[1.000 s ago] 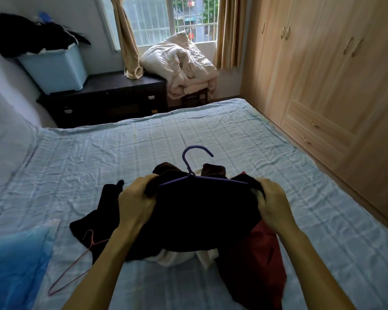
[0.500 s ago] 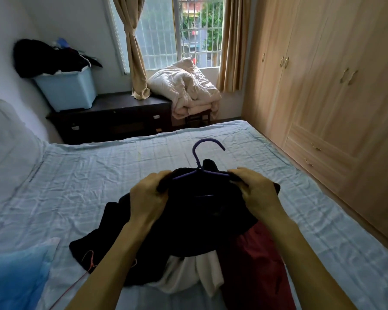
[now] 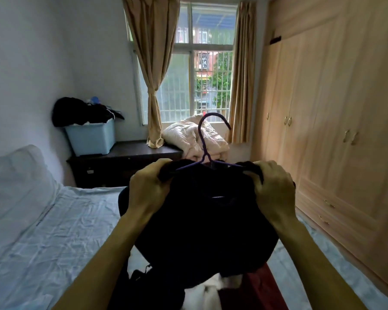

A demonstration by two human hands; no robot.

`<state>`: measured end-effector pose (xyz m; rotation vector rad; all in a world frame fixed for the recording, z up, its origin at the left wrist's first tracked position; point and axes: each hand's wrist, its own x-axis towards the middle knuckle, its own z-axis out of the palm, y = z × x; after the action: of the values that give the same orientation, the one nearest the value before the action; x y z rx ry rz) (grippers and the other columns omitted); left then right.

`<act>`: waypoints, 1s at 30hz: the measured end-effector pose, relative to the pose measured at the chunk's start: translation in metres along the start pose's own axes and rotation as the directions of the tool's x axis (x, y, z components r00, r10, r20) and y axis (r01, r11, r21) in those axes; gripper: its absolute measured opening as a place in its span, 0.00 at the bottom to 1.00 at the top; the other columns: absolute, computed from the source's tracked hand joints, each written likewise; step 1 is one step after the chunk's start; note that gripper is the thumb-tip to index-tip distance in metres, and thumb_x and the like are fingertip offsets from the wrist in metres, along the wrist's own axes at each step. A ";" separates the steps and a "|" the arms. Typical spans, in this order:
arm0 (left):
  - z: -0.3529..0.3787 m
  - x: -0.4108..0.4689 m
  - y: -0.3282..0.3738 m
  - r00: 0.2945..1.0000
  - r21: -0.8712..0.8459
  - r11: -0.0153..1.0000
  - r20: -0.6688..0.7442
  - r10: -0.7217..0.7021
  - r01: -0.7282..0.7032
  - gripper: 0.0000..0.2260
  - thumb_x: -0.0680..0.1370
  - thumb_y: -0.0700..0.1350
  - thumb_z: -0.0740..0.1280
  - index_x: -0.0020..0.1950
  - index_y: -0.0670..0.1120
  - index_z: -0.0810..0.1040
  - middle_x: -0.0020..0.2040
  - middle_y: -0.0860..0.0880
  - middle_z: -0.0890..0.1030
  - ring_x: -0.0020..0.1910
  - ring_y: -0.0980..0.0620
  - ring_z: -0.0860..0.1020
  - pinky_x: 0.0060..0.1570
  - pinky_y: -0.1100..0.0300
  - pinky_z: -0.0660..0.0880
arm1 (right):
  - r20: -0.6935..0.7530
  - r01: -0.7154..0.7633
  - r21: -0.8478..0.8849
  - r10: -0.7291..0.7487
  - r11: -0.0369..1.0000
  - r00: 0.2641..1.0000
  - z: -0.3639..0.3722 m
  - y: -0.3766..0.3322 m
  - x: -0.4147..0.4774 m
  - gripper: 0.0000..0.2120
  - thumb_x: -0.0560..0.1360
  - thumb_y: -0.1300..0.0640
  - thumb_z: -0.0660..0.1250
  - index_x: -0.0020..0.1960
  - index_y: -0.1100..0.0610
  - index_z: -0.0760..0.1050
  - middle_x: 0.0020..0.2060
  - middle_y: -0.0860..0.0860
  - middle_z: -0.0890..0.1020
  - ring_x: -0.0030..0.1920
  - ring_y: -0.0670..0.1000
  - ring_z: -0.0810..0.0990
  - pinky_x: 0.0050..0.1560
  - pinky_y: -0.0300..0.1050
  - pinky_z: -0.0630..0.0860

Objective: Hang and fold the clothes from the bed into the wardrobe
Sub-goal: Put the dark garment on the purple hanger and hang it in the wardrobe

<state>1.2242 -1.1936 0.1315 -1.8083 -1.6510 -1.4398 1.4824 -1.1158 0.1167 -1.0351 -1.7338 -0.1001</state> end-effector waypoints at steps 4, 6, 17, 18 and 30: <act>-0.019 0.038 0.011 0.999 -0.015 0.999 0.002 0.047 -0.047 0.14 0.72 0.51 0.73 0.56 0.50 0.80 0.49 0.50 0.83 0.44 0.52 0.80 0.46 0.65 0.73 | -0.143 0.018 0.002 -0.018 1.000 0.990 -0.002 -0.019 0.035 0.20 0.78 0.44 0.54 0.51 0.57 0.77 0.44 0.55 0.80 0.42 0.56 0.77 0.50 0.57 0.75; -0.026 0.053 0.015 0.998 0.003 0.998 -0.022 0.058 -0.057 0.14 0.71 0.53 0.73 0.55 0.51 0.79 0.47 0.51 0.83 0.42 0.54 0.78 0.42 0.69 0.70 | -0.194 0.015 -0.026 -0.019 1.000 0.981 -0.005 -0.028 0.051 0.22 0.77 0.43 0.52 0.50 0.58 0.77 0.43 0.55 0.80 0.42 0.56 0.77 0.51 0.56 0.74; -0.070 0.150 0.075 0.912 0.249 0.965 -0.374 0.170 -0.078 0.22 0.72 0.56 0.71 0.57 0.41 0.76 0.46 0.41 0.80 0.44 0.41 0.77 0.49 0.53 0.68 | -0.404 0.099 -0.150 -0.153 0.984 0.902 -0.065 -0.087 0.163 0.23 0.78 0.42 0.56 0.52 0.61 0.77 0.46 0.58 0.80 0.46 0.59 0.78 0.52 0.54 0.69; -0.076 0.160 0.082 0.907 0.258 0.965 -0.391 0.157 -0.056 0.24 0.73 0.58 0.69 0.59 0.41 0.75 0.46 0.41 0.80 0.45 0.41 0.77 0.50 0.52 0.67 | -0.418 0.100 -0.169 -0.164 0.980 0.893 -0.074 -0.094 0.173 0.23 0.78 0.42 0.55 0.52 0.61 0.76 0.47 0.58 0.80 0.47 0.60 0.78 0.53 0.54 0.69; -0.142 0.182 0.148 0.867 0.288 0.937 -0.394 0.306 -0.199 0.18 0.79 0.55 0.60 0.51 0.40 0.75 0.39 0.48 0.74 0.33 0.54 0.69 0.33 0.69 0.60 | -0.457 0.263 -0.200 -0.328 0.944 0.827 -0.164 -0.130 0.190 0.18 0.78 0.45 0.58 0.54 0.58 0.76 0.49 0.55 0.80 0.49 0.59 0.77 0.53 0.52 0.67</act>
<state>1.2590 -1.2414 0.3996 -1.3832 -1.2442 -1.3372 1.5043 -1.1710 0.3931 -0.7368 -1.4167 -0.6299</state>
